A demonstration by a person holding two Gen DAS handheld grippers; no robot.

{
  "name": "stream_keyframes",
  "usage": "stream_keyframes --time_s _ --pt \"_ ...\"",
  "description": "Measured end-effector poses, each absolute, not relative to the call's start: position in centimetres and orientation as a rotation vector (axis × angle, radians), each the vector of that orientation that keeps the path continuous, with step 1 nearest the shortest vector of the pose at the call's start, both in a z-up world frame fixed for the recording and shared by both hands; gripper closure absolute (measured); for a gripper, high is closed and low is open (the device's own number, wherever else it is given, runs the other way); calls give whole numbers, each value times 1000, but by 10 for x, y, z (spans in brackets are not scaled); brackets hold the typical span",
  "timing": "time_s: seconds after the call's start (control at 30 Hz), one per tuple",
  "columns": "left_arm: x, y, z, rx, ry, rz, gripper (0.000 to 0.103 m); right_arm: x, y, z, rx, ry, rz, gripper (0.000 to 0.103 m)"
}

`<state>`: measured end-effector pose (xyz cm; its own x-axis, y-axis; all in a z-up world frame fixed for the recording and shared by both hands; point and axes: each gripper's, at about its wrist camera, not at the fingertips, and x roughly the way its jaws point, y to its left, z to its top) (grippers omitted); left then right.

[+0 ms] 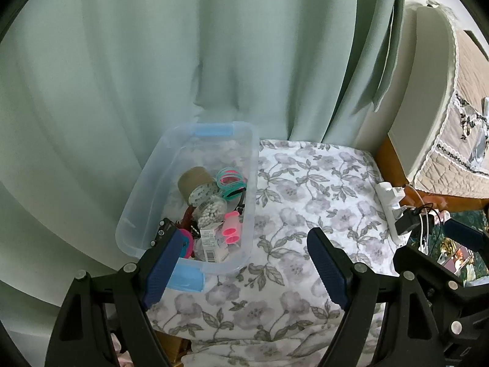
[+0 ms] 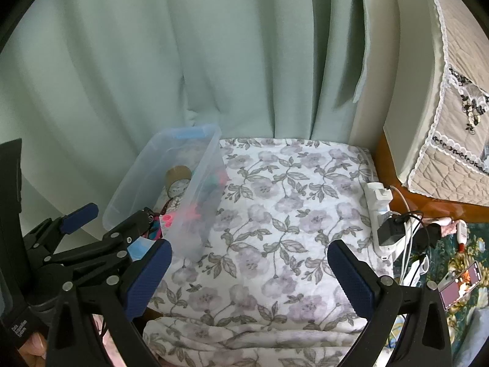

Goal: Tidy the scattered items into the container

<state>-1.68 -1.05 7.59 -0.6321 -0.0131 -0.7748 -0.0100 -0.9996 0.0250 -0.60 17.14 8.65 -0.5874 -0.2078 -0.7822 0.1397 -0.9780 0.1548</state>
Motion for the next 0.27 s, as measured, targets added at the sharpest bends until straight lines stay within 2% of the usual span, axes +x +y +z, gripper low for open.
stream_keyframes --time_s 0.27 --pt "-19 -12 75 1344 -40 -2833 19 -9 171 85 1313 -111 -2630 0"
